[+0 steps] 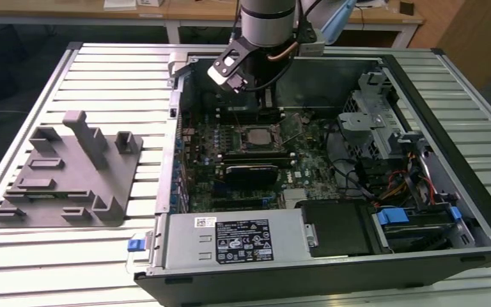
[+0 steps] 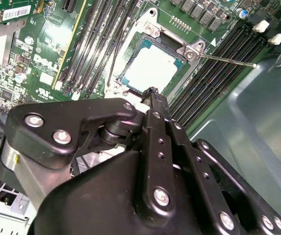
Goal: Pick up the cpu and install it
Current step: 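Close the cpu cover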
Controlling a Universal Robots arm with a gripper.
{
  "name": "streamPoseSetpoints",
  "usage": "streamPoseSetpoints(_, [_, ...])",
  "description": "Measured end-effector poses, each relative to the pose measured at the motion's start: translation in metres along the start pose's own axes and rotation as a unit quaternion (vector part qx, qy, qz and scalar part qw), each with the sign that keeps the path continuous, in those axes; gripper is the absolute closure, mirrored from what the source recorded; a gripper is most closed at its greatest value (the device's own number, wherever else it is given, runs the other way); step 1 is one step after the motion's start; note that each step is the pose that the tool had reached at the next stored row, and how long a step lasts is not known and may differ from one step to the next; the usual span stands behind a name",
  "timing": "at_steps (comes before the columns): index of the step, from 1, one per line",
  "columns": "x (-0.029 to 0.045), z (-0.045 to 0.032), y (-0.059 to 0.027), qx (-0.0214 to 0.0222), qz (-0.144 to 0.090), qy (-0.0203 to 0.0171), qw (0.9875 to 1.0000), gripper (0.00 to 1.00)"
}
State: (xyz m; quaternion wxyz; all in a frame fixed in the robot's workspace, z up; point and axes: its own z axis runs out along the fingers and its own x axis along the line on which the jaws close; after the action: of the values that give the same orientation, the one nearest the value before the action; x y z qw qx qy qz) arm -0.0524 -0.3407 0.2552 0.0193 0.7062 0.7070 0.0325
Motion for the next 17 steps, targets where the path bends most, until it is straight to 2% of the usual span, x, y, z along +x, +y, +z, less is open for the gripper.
streamPoseSetpoints(11, [0.0000, 0.0000, 0.0001, 0.0000, 0.000, -0.0002, 1.0000, 0.89])
streamPoseSetpoints(17, [0.0000, 0.0006, 0.0084, 0.0000, 0.000, -0.0001, 1.0000, 0.89])
